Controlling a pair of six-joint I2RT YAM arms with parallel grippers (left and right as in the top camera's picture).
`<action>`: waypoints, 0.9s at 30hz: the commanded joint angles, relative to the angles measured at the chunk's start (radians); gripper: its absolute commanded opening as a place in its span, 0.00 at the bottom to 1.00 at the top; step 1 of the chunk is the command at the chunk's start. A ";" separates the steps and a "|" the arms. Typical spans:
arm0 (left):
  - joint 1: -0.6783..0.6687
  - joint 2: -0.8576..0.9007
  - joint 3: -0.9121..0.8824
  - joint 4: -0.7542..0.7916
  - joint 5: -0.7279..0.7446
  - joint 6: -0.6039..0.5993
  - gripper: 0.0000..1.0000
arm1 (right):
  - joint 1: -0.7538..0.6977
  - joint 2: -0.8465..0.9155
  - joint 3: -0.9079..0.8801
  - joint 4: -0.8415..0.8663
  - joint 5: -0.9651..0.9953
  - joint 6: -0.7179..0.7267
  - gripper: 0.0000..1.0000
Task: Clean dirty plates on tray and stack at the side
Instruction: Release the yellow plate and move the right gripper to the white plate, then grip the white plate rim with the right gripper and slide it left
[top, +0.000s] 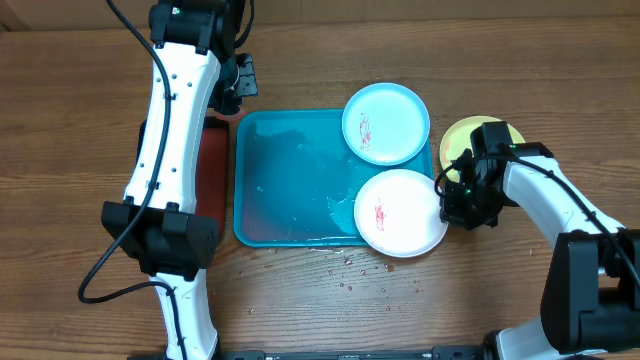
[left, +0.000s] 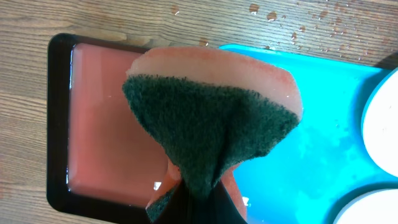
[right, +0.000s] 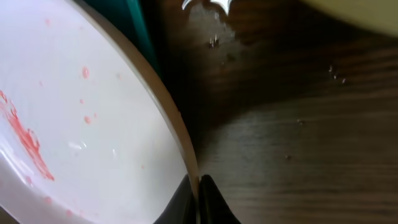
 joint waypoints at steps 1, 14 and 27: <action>-0.002 -0.015 0.019 -0.001 0.009 0.005 0.04 | 0.012 -0.030 0.012 -0.020 -0.082 -0.003 0.04; -0.002 -0.015 0.019 -0.012 0.008 0.005 0.04 | 0.308 -0.104 0.061 0.172 -0.045 0.407 0.04; -0.002 -0.015 0.019 -0.012 0.008 0.005 0.04 | 0.608 0.031 0.061 0.499 0.238 0.728 0.04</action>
